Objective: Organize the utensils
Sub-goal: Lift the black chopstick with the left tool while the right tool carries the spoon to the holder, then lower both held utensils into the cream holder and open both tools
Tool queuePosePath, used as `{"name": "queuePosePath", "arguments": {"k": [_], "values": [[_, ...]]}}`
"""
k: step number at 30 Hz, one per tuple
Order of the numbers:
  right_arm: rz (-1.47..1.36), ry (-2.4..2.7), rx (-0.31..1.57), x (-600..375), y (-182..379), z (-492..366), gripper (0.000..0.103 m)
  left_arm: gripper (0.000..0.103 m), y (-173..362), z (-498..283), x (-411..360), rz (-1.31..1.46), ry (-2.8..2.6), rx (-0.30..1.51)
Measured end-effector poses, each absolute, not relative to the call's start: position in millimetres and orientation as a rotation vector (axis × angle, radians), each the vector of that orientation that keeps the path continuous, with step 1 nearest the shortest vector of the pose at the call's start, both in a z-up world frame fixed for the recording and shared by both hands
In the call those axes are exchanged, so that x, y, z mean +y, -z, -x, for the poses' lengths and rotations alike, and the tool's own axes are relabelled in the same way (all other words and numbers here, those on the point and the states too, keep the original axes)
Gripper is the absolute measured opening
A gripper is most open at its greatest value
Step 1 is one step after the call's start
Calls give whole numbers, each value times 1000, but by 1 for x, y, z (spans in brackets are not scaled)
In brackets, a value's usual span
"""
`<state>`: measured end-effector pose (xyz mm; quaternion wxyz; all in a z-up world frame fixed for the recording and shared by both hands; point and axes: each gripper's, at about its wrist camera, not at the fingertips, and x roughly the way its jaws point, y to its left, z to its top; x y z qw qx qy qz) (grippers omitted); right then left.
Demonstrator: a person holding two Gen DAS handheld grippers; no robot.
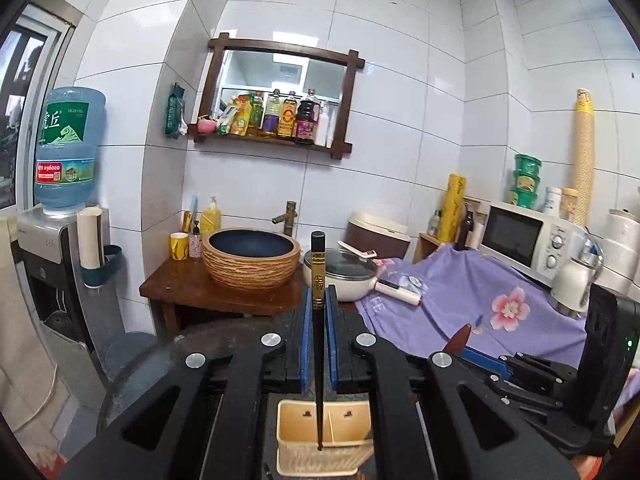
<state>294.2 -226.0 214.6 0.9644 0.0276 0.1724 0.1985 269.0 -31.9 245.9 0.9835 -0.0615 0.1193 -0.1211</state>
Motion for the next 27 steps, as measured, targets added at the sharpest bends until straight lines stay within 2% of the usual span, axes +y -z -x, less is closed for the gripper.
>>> {"name": "queuePosePath", "arguments": {"k": [7,19,27], "values": [[-79,-354,391,-221,-186,-344,16,7,-213,-314,-44,120,189,284],[-60,-345,512,-207,-102,-360,16,7,-124,-341,-45,113,185,452],[-58,-345,547,-207,-82,-366,16,7,-101,-346,-45,93,172,487]]}}
